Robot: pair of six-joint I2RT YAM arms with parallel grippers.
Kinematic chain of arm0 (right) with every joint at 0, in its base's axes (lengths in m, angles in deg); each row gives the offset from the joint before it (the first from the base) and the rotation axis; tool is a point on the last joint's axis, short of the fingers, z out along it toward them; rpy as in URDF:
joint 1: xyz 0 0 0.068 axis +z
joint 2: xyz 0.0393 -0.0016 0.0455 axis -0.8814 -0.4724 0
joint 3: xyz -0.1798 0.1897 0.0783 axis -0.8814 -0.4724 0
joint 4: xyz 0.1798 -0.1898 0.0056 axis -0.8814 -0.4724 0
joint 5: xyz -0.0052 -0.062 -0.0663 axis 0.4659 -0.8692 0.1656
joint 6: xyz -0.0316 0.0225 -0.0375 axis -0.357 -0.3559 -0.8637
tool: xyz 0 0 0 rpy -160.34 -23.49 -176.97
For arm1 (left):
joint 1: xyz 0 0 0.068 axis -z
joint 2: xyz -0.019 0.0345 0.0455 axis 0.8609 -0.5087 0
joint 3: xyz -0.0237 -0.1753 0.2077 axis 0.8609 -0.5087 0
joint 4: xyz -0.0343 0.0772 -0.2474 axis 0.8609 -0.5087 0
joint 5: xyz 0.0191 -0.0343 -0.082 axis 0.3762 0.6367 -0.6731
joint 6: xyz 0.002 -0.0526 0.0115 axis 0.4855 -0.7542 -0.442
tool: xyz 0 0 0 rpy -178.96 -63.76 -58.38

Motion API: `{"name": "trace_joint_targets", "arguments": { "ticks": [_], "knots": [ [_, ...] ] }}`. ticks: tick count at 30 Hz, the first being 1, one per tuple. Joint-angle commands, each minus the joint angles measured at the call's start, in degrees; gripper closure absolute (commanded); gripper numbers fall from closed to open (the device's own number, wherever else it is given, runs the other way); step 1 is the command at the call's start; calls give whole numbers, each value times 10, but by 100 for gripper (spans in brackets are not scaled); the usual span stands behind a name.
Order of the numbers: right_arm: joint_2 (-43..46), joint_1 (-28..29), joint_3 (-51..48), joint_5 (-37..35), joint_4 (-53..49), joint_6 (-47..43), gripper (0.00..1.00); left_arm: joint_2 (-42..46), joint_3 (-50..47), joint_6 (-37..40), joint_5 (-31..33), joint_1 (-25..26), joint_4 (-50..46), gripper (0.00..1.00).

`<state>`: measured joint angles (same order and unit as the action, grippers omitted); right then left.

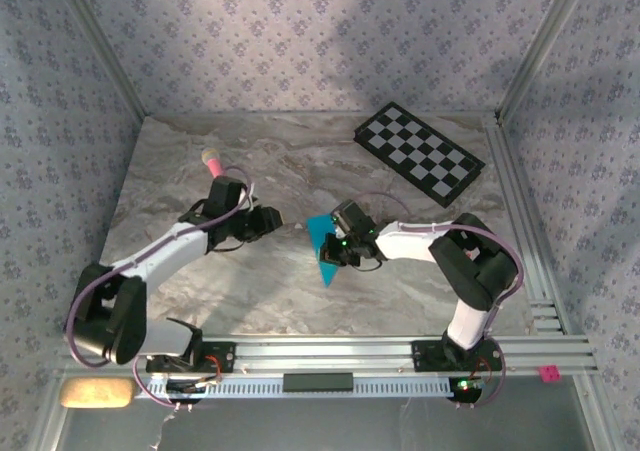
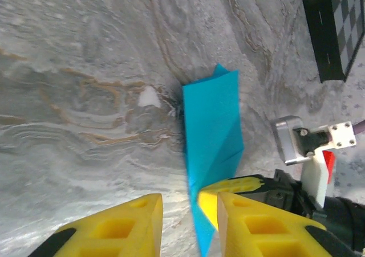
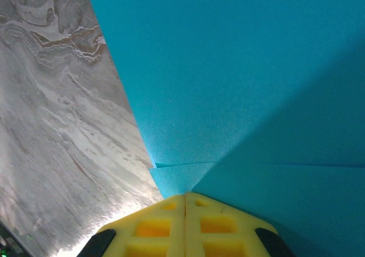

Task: Fold a paper plane with a square sheet of paper (pick it up from the middle)
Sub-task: Turn over the paper at the center of the table.

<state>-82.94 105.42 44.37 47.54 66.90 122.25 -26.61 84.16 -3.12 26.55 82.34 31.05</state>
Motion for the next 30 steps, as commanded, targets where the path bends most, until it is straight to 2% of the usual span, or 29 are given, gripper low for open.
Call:
{"name": "trace_joint_targets", "arguments": {
  "ticks": [1, 7, 11, 16, 20, 26, 30],
  "knots": [
    [-19, 21, -2, -33, 3, 82, 93, -45, 33, -26, -57, 12, 42, 76],
    [-7, 38, -15, -74, 17, 138, 95, -131, 83, -44, -43, 34, 31, 88],
    [-10, 39, -25, -66, 48, 158, 97, -178, 85, -77, -63, 42, 92, 88],
    [-12, 43, -34, -65, 72, 176, 98, -227, 116, -75, -56, 57, 91, 90],
    [-20, 41, -40, -53, 104, 194, 98, -261, 117, -103, -60, 69, 136, 90],
    [-20, 47, -41, -58, 120, 202, 98, -292, 137, -85, -33, 76, 103, 91],
    [-10, 50, -39, -61, 123, 192, 97, -305, 129, -68, 2, 76, 75, 95]
  ]
}}
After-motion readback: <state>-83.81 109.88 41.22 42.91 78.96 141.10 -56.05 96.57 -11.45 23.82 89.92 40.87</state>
